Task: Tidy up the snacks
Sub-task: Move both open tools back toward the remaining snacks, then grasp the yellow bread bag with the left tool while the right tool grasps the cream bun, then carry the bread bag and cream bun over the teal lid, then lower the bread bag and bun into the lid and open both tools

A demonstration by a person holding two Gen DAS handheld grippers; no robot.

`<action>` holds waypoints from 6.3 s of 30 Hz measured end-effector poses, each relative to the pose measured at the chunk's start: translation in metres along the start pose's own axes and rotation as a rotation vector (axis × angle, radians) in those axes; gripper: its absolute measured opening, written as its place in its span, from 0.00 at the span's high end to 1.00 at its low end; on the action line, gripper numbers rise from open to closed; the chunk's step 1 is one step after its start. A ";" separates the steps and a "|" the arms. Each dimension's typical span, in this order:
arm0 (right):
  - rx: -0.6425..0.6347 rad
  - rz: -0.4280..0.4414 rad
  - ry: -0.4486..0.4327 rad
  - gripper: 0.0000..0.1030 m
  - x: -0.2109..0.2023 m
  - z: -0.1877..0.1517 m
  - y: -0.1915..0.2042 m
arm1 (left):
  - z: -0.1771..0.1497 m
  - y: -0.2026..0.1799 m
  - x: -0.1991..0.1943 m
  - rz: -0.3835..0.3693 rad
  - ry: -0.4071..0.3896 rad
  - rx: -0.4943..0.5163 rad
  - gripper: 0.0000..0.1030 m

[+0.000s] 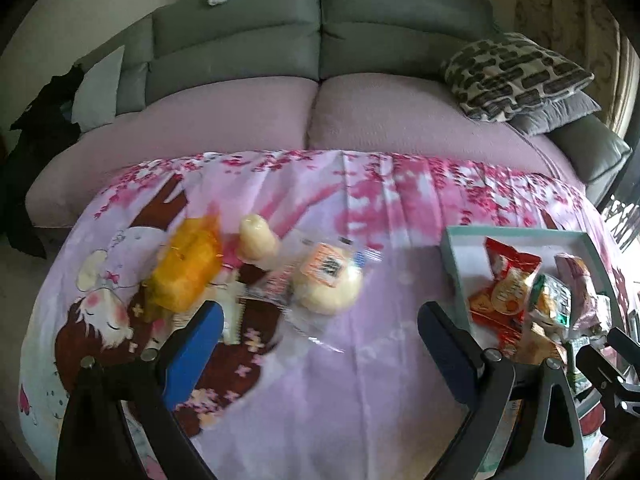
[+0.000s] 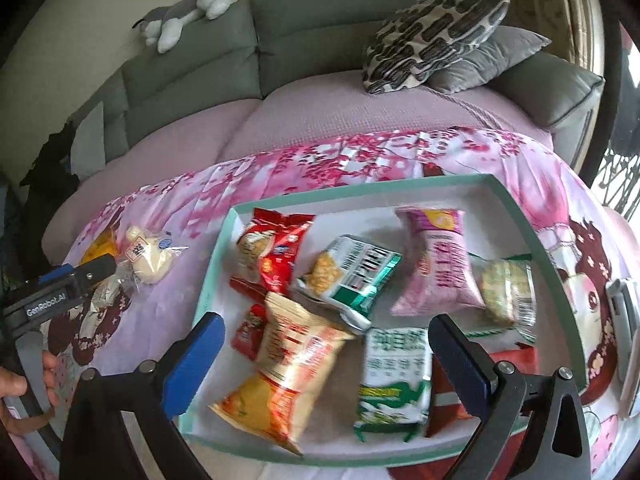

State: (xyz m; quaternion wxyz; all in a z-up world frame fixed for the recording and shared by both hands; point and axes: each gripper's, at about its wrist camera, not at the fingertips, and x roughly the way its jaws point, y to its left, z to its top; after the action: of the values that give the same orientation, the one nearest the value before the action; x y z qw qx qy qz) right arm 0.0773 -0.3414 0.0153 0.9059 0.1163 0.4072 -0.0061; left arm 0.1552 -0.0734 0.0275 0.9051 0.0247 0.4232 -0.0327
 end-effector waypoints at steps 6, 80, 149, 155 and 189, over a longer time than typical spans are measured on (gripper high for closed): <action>-0.035 0.009 -0.002 0.00 0.008 0.008 0.030 | 0.004 0.034 -0.001 0.017 -0.010 -0.060 0.05; 0.025 0.278 0.206 0.46 0.074 0.034 0.156 | 0.014 0.149 0.022 -0.221 0.022 -0.413 0.57; 0.338 -0.003 0.033 0.46 -0.017 0.030 -0.137 | 0.020 -0.173 -0.023 -0.349 0.043 0.245 0.57; 0.300 -0.038 0.028 0.46 0.002 0.044 -0.143 | 0.019 -0.192 -0.007 -0.332 0.030 0.290 0.57; 0.256 -0.007 0.032 0.17 0.006 0.033 -0.141 | 0.019 -0.180 -0.009 -0.292 0.060 0.201 0.22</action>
State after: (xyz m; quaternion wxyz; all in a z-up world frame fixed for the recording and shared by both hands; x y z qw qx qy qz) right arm 0.0906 -0.4855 0.0029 0.8770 0.2297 0.4179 -0.0596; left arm 0.1494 -0.2535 0.0440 0.8706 0.0543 0.4438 -0.2053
